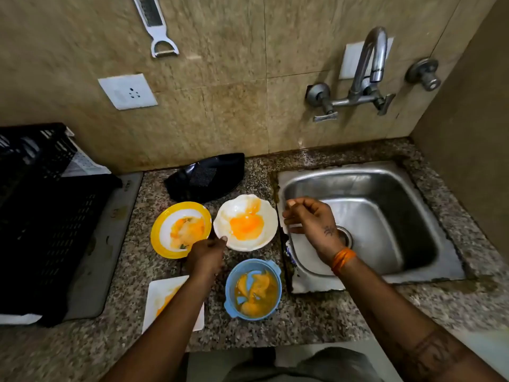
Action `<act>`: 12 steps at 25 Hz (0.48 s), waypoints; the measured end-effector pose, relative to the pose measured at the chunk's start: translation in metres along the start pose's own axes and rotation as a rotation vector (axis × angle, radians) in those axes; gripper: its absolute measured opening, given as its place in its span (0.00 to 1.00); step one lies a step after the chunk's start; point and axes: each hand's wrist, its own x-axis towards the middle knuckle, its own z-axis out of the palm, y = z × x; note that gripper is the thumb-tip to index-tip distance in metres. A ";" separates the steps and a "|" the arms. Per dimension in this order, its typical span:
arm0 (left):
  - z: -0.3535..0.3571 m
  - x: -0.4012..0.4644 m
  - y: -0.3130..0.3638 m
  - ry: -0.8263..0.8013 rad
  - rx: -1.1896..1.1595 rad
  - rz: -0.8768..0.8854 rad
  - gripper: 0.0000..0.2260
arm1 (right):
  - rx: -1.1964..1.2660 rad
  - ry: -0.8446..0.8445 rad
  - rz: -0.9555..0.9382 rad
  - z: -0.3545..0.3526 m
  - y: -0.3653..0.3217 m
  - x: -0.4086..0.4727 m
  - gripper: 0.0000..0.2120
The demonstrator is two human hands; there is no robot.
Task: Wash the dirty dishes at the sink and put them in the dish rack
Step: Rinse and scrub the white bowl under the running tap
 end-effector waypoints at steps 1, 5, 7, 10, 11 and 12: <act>0.003 0.001 0.003 -0.040 -0.055 -0.033 0.15 | -0.015 0.008 0.009 0.000 -0.002 0.003 0.08; 0.024 0.005 0.008 -0.091 -0.214 -0.116 0.16 | -0.049 0.016 0.054 -0.014 0.008 0.020 0.08; 0.031 0.005 0.015 -0.055 -0.312 -0.154 0.19 | -0.065 0.021 0.085 -0.025 0.009 0.027 0.08; 0.037 0.009 0.017 0.024 -0.390 -0.184 0.18 | -0.082 0.013 0.120 -0.040 0.014 0.031 0.08; 0.038 0.004 0.022 0.056 -0.404 -0.172 0.15 | -0.075 0.010 0.124 -0.045 0.014 0.034 0.08; 0.040 0.004 0.024 0.091 -0.414 -0.152 0.12 | -0.059 0.006 0.123 -0.051 0.013 0.037 0.08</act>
